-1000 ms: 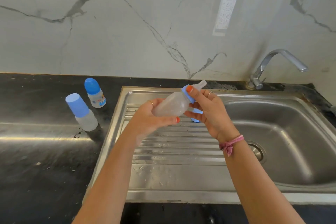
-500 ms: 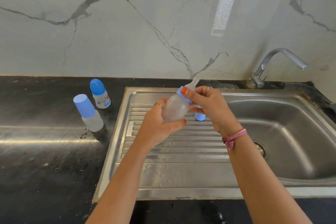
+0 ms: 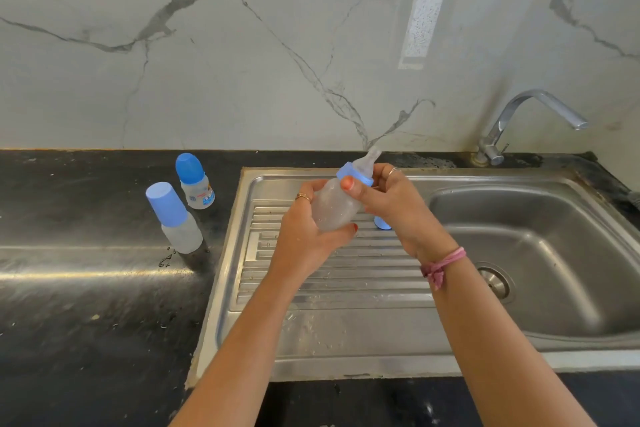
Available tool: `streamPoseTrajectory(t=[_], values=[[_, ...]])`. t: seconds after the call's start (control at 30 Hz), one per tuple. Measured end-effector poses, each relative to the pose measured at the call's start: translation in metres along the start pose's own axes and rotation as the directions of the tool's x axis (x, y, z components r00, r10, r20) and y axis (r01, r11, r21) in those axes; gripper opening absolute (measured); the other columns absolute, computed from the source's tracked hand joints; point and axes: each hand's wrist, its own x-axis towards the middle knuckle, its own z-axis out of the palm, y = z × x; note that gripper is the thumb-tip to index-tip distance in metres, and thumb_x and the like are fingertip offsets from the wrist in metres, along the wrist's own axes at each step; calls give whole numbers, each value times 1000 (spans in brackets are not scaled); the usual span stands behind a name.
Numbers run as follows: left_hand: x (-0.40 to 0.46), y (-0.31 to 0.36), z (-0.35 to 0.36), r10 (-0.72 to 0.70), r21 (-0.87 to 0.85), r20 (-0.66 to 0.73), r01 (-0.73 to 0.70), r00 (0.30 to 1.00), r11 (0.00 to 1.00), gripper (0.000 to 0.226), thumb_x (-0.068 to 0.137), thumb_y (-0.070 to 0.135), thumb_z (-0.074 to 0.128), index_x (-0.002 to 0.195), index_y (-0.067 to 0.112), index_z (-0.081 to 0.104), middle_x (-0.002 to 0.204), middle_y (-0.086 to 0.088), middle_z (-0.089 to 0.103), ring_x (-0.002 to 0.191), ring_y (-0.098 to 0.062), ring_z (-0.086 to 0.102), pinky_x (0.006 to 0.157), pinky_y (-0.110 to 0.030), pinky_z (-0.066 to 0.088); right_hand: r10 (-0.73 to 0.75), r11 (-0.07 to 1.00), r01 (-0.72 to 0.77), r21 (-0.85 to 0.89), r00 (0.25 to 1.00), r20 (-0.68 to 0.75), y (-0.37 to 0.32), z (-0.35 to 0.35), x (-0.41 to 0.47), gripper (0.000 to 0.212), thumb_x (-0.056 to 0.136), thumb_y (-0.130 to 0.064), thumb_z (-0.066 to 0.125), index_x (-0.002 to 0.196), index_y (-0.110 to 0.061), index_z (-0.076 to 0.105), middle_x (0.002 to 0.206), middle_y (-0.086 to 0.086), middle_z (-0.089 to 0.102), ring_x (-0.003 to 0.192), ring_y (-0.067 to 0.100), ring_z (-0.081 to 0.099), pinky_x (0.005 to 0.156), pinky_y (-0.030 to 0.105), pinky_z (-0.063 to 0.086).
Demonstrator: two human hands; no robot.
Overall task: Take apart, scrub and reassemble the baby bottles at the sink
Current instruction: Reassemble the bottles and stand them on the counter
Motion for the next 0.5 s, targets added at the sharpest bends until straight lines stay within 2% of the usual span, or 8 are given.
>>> streamPoseTrajectory(t=[0.07, 0.13, 0.2, 0.27, 0.33, 0.4, 0.47, 0.5], values=[[0, -1, -1, -5, -7, 4, 5, 1000, 1000, 62, 66, 26, 86, 106, 45, 44, 96, 20, 57, 81, 15, 57, 56, -8, 47, 50, 996, -63, 67, 982, 180, 1, -6, -1, 55, 73, -44, 77, 120, -28, 53, 118, -6, 68, 109, 9, 65, 92, 31, 53], [1, -2, -2, -8, -23, -1, 8, 1000, 1000, 60, 65, 25, 87, 101, 47, 45, 96, 20, 58, 80, 12, 59, 57, -9, 48, 2, 975, -60, 216, 966, 260, 0, -9, -2, 47, 79, -28, 74, 122, -28, 56, 120, -5, 69, 115, 16, 63, 99, 33, 51], [0, -2, -1, -10, -41, -8, 10, 1000, 999, 60, 65, 25, 87, 100, 48, 45, 96, 18, 59, 80, 9, 60, 58, -10, 49, -28, 972, -6, 237, 990, 140, 1, 2, -2, 46, 75, -29, 80, 117, -18, 63, 112, 4, 72, 108, 19, 66, 100, 34, 50], [-1, -4, 1, -20, -55, -2, 20, 1000, 998, 63, 65, 25, 87, 107, 46, 46, 100, 14, 62, 80, 6, 62, 61, -13, 51, 19, 990, -13, 144, 999, -43, 1, 21, -1, 60, 65, -47, 82, 107, -9, 65, 102, 11, 73, 98, 19, 70, 97, 40, 51], [-2, -5, 2, -30, -64, -5, 30, 1000, 998, 63, 65, 25, 88, 108, 44, 46, 100, 13, 64, 80, 5, 63, 63, -15, 53, 56, 997, -52, 56, 995, -82, 2, 31, 0, 74, 62, -61, 81, 109, -7, 63, 101, 12, 73, 98, 19, 69, 98, 45, 51], [-1, -6, 1, -31, -80, -9, 30, 999, 996, 60, 65, 24, 88, 103, 46, 47, 97, 15, 64, 79, 5, 64, 62, -15, 53, 80, 996, -84, 32, 993, 92, 4, 23, 2, 69, 68, -58, 76, 117, -13, 59, 107, 7, 72, 103, 18, 68, 98, 44, 52], [0, -8, -1, -36, -101, -1, 35, 999, 994, 58, 64, 24, 88, 103, 43, 49, 98, 15, 64, 80, 1, 65, 65, -21, 55, 52, 989, -90, 119, 955, 293, 3, 5, 0, 54, 78, -40, 75, 125, -25, 53, 116, 0, 70, 109, 16, 66, 90, 35, 55], [0, -7, -1, -37, -99, 1, 37, 999, 994, 59, 64, 24, 89, 104, 42, 49, 99, 15, 63, 81, 1, 65, 66, -22, 56, 34, 976, -101, 195, 946, 321, 2, -1, -1, 53, 80, -32, 74, 128, -26, 52, 118, -1, 69, 111, 16, 65, 88, 31, 55]])
